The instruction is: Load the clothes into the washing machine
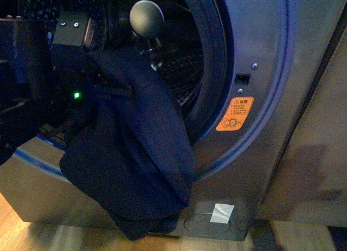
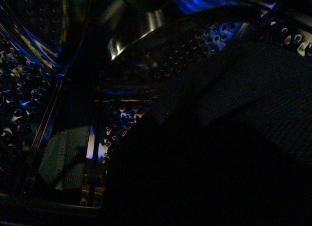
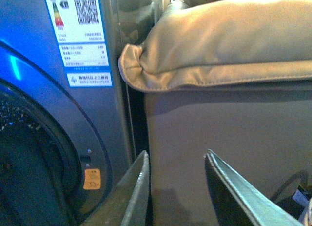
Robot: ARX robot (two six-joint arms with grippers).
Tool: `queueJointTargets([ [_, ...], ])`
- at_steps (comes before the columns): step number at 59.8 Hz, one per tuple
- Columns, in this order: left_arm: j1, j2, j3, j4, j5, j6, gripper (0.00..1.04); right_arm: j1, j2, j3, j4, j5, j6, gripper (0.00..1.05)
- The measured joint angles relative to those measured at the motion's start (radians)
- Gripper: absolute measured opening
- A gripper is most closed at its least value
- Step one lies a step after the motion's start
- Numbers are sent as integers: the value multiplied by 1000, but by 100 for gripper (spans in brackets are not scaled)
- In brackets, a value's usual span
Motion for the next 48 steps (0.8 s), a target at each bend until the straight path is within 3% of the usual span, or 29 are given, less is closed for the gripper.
queueJointTargets([
  [3,-10,36,69,-29,-29,14,7,-59,-32,-55,22,-19,0,10],
  [7,-13,58,119,-60,-45,22,7,-68,-52,-86,37,-24,-2,2],
  [22,-16,196,434,-246,-129,64,7,-72,-123,-207,82,-31,-3,2],
  [48,-18,569,1173,-645,-229,102,7,-73,-200,-323,118,-31,-3,2],
])
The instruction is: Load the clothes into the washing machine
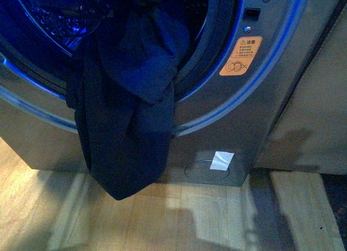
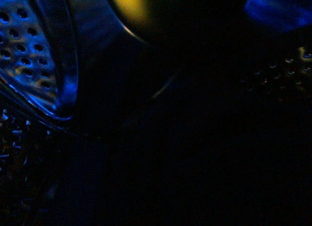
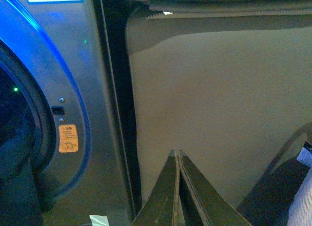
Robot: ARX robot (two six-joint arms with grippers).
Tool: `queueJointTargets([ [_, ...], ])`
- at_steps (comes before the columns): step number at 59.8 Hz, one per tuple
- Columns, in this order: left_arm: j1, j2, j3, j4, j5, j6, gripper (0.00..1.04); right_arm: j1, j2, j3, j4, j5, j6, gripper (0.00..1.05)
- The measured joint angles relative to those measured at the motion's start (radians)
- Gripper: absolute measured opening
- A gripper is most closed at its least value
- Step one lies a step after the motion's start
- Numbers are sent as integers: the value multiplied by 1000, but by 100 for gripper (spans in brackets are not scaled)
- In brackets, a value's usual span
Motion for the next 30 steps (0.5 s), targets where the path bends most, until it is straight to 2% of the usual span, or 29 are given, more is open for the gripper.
queueJointTargets([
  [5,5,147,289,-152,-55,20,7,0,-14,-20,5,0,0,2],
  [9,14,220,412,-219,-84,29,7,0,-23,-31,8,0,0,2],
  [18,35,302,538,-263,-142,32,7,0,-38,-45,11,0,0,2],
  [30,53,334,658,-219,-228,33,7,0,-52,-63,13,0,0,2],
])
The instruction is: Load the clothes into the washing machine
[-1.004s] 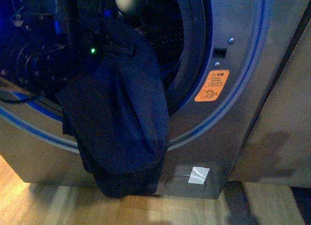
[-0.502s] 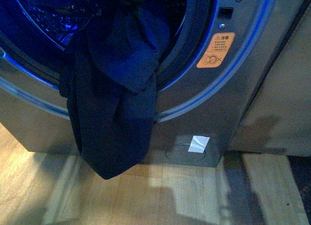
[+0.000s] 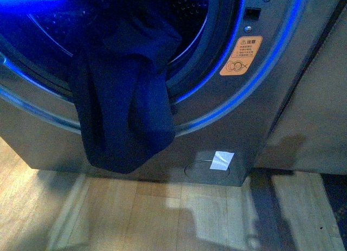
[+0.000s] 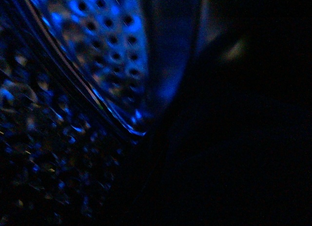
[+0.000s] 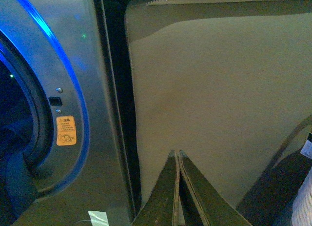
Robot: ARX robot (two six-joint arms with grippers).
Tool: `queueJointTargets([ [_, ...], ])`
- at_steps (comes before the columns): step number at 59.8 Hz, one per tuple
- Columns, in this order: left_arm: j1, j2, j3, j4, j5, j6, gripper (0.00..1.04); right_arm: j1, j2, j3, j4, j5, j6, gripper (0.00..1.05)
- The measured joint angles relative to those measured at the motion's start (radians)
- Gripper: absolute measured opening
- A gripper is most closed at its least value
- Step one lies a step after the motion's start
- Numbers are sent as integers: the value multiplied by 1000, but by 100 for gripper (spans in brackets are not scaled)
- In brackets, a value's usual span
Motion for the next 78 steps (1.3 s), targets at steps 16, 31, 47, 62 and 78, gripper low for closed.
queueJointTargets([
  [16,-1,0,65,97,-31,67,7,0,-37,-41,6,0,0,2],
  [31,-13,-45,-29,-89,157,-60,43,0,-37,-41,6,0,0,2],
  [47,-27,-436,-784,97,266,-169,89,0,-37,-41,6,0,0,2],
  [62,-32,-715,-1290,319,326,-179,98,0,-37,-41,6,0,0,2],
  [78,-48,-943,-1735,558,391,-195,98,0,-37,-41,6,0,0,2],
])
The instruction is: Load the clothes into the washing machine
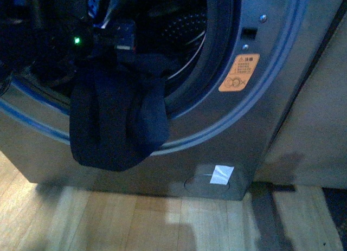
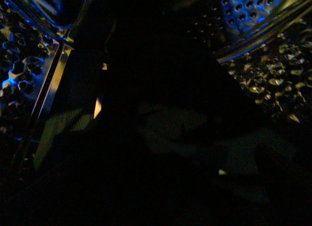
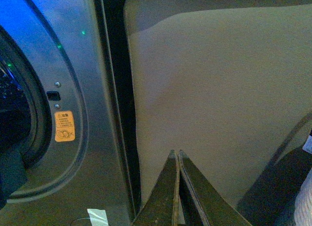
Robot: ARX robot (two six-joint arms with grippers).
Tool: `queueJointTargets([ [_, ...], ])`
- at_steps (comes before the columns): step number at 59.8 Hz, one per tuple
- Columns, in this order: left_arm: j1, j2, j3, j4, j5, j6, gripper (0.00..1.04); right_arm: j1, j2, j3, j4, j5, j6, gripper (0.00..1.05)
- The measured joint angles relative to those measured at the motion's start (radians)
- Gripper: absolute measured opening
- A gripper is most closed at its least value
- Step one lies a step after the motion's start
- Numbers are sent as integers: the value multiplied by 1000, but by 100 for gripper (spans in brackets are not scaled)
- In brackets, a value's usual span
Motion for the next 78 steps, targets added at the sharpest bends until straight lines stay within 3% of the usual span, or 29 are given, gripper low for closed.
queueJointTargets([
  [15,-23,-296,-393,225,105,-62,98,0,0,0,0,0,0,2],
  [17,-31,-346,-458,256,77,-69,97,0,0,0,0,0,0,2],
  [20,-41,-430,-583,392,-83,-54,84,0,0,0,0,0,0,2],
  [23,-33,-490,-647,432,-121,-48,76,0,0,0,0,0,0,2],
  [41,45,-734,-867,407,-67,-35,22,0,0,0,0,0,0,2],
  [46,69,-818,-916,369,-46,-34,3,0,0,0,0,0,0,2],
  [64,179,-1121,-1027,178,58,-31,4,0,0,0,0,0,0,2],
  [74,183,-1309,-1061,26,64,-31,4,0,0,0,0,0,-1,41],
  [78,184,-1353,-1066,-13,64,-31,4,0,0,0,0,0,-1,52],
])
